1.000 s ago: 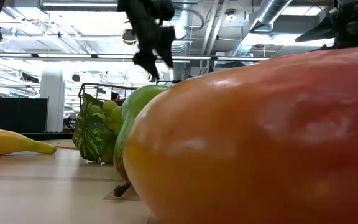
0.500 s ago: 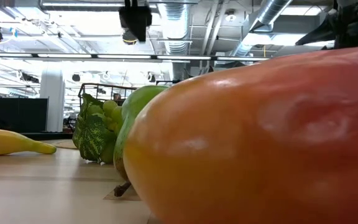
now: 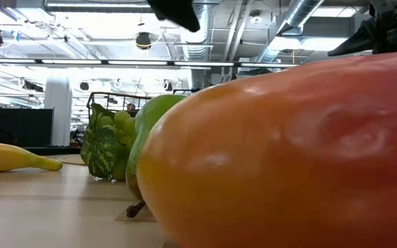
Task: Build produce basket
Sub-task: Put the pear into the wire basket
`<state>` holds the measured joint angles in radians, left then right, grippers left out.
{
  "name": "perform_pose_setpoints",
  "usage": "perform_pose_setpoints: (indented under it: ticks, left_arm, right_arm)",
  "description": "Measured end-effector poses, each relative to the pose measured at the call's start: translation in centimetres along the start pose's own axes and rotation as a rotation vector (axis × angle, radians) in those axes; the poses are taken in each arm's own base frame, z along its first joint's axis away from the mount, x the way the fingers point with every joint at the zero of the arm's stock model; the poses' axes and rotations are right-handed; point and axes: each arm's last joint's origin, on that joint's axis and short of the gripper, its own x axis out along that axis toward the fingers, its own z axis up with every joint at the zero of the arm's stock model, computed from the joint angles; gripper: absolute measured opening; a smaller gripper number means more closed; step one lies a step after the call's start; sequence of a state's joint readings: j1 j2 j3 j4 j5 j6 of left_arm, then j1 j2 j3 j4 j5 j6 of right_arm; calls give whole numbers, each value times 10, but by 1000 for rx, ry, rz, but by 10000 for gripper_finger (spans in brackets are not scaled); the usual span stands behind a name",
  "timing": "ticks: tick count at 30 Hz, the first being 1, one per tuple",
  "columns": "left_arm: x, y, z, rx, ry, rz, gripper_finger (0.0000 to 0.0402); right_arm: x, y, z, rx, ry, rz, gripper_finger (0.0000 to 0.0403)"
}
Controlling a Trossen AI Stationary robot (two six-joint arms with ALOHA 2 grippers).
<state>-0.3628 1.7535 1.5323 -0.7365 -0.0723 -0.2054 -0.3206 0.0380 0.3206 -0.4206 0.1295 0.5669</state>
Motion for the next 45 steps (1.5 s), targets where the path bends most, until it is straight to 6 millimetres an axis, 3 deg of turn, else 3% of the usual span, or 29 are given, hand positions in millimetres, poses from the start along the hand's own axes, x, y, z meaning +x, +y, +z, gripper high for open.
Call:
perform_pose_setpoints:
  ticks: [8, 18, 29, 37, 45]
  left_arm:
    - [37, -5, -21, 52, -118, -39, 399]
    - [61, -26, -40, 73, -275, -77, 399]
    - [114, -35, -61, 69, -177, 15, 399]
    - [117, -33, -70, 43, -92, 35, 394]
    - [117, -32, -70, -11, -79, 9, 351]
  right_arm:
    - [0, -1, -1, -2, 14, -8, 240]
    - [0, -1, -2, -3, 22, -12, 240]
    - [0, -3, -5, -7, 50, -29, 240]
    - [0, -3, -5, -7, 50, -29, 240]
    - [0, -3, -5, -7, 50, -30, 240]
